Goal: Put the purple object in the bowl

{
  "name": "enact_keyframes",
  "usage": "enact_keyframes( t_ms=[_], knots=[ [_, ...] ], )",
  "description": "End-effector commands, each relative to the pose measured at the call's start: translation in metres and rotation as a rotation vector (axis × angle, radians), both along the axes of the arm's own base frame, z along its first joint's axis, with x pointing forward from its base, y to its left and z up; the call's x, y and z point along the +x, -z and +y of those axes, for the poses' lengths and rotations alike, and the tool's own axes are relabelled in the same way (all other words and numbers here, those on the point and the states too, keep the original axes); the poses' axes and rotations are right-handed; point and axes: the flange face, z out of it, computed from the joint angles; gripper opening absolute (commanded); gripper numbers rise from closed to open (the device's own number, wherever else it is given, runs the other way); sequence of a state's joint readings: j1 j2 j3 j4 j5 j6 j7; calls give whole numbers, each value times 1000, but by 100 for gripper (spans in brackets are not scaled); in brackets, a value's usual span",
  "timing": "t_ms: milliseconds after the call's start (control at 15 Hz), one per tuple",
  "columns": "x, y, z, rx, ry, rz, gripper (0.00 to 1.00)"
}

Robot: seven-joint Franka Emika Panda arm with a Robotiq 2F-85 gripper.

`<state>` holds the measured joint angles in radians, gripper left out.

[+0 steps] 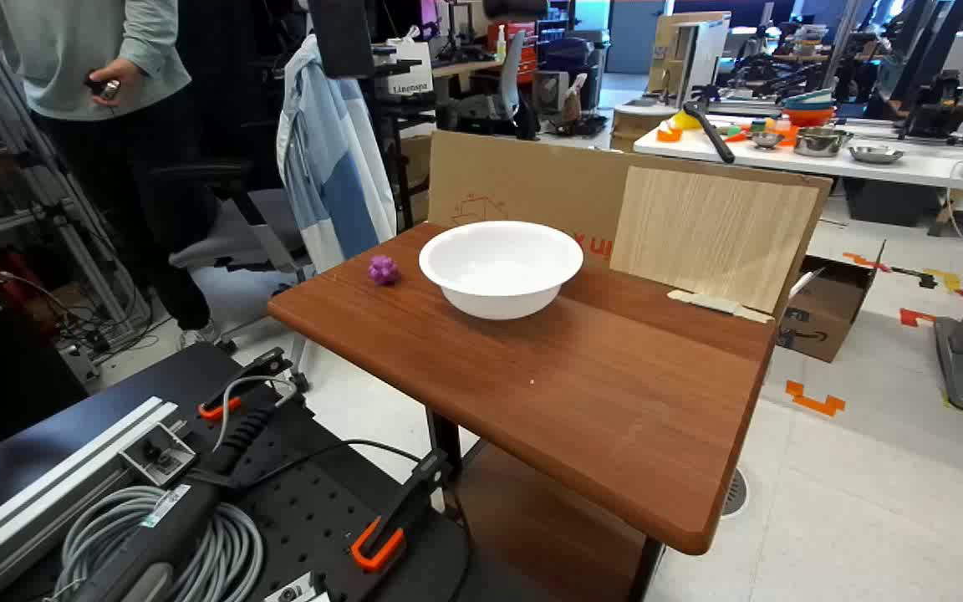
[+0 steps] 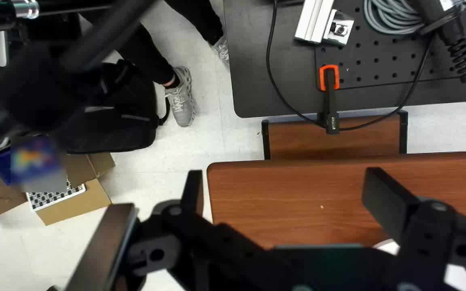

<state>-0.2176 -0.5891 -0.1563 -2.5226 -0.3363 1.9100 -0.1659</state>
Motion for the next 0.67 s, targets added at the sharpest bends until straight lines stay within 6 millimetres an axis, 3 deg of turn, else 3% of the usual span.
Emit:
enact_keyframes(
  t_ms=[0, 467, 600],
  knots=[
    [0, 0, 0, 0, 0, 1, 100],
    [0, 0, 0, 0, 0, 1, 100],
    [7, -3, 8, -23, -112, 36, 100]
  ],
)
